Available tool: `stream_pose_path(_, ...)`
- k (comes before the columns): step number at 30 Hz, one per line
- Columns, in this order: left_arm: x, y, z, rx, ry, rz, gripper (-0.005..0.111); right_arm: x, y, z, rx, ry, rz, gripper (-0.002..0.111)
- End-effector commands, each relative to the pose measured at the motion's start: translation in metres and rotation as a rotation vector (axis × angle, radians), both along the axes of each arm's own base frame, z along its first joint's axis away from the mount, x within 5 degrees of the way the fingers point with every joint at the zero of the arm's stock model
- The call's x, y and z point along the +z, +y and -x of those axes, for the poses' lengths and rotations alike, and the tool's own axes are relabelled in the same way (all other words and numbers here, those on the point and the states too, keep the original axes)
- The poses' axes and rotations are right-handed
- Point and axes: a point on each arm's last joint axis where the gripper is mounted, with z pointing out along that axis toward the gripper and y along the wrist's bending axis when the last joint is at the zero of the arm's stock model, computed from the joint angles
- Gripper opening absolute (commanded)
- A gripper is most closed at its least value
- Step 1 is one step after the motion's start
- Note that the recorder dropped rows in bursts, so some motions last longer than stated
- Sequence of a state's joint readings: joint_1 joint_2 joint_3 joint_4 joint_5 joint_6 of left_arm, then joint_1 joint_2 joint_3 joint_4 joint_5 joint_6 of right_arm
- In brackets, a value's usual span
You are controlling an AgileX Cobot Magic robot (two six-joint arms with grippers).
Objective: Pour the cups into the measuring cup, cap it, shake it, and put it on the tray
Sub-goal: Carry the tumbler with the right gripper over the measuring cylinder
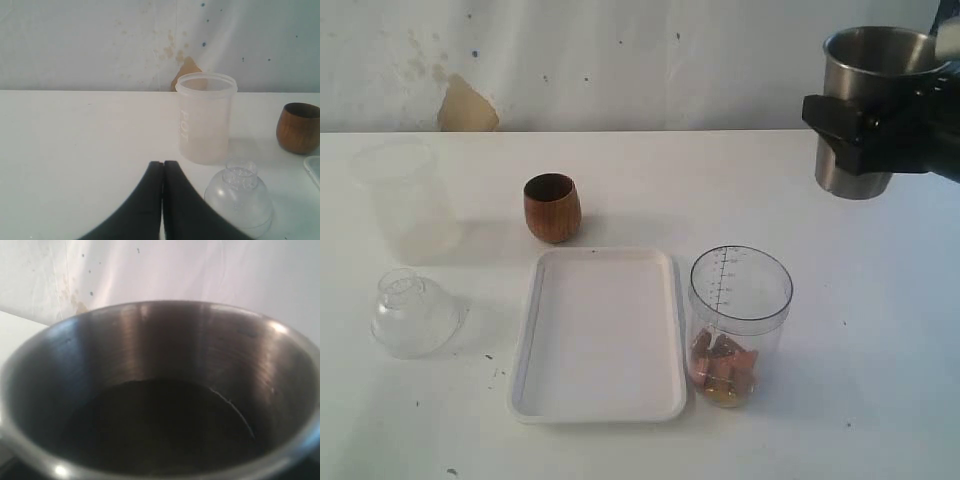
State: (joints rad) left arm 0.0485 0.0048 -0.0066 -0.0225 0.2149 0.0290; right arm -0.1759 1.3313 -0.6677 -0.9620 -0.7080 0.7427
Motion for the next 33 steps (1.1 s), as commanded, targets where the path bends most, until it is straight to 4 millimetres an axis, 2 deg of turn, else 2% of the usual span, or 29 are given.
stream_pose_path(1,-0.001,0.000,0.000,0.000,-0.010,0.004,0.001,0.000,0.000,-0.003,0.014,-0.018,0.010,0.000)
stream_pose_path(6,-0.001,0.000,0.000,0.000,-0.010,0.004,0.001,-0.017,0.003,-0.010,0.078,0.026,0.049,0.000)
stream_pose_path(11,-0.001,0.000,0.000,0.000,-0.010,0.004,0.001,-0.026,0.009,-0.015,0.178,-0.051,0.111,0.000)
stream_pose_path(18,-0.001,0.000,0.000,0.000,-0.010,0.004,0.001,-0.047,0.009,-0.024,0.227,-0.066,0.182,0.000)
stream_pose_path(26,-0.001,0.000,0.000,0.000,-0.010,0.004,0.001,-0.057,0.012,-0.027,0.282,-0.156,0.297,0.000)
stream_pose_path(29,-0.001,0.000,0.000,0.000,-0.010,0.004,0.001,-0.057,0.012,-0.028,0.292,-0.206,0.385,0.000)
stream_pose_path(33,-0.001,0.000,0.000,0.000,-0.010,0.004,0.001,-0.055,0.011,-0.029,0.288,-0.231,0.405,0.000)
